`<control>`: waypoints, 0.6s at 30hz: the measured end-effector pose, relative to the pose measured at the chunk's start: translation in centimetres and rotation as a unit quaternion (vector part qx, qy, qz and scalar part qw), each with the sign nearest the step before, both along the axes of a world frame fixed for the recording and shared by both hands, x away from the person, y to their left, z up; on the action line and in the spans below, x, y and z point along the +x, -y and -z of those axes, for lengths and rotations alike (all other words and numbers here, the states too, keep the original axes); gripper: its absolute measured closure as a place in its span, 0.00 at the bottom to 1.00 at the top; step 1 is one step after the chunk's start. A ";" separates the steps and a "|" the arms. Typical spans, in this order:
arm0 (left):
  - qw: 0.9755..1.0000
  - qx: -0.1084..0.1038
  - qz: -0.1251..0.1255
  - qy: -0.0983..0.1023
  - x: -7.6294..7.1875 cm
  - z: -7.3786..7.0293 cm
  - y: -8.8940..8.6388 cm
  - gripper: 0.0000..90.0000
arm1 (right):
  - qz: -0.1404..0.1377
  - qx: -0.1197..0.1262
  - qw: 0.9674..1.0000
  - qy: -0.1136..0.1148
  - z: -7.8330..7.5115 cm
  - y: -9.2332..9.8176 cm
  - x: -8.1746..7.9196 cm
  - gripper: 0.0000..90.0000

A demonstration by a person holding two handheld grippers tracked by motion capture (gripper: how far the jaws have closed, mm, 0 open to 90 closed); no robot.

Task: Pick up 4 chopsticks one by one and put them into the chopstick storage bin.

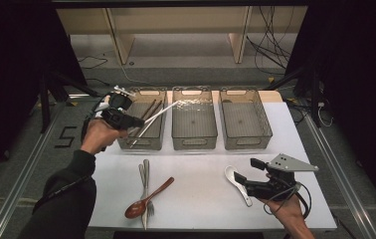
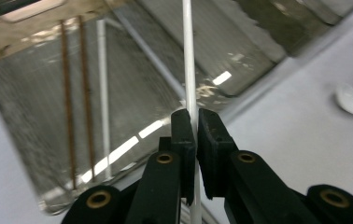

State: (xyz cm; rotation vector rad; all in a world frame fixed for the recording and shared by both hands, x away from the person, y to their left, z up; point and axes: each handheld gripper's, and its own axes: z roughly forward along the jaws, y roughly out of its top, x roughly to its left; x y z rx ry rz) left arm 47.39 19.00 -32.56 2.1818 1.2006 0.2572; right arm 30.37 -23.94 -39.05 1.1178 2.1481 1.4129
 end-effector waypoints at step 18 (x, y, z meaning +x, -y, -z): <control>0.993 0.002 -0.114 -0.019 5.6 2.5 -4.0 0.94 | -0.001 0.001 1.000 0.000 0.0 0.0 0.0 0.29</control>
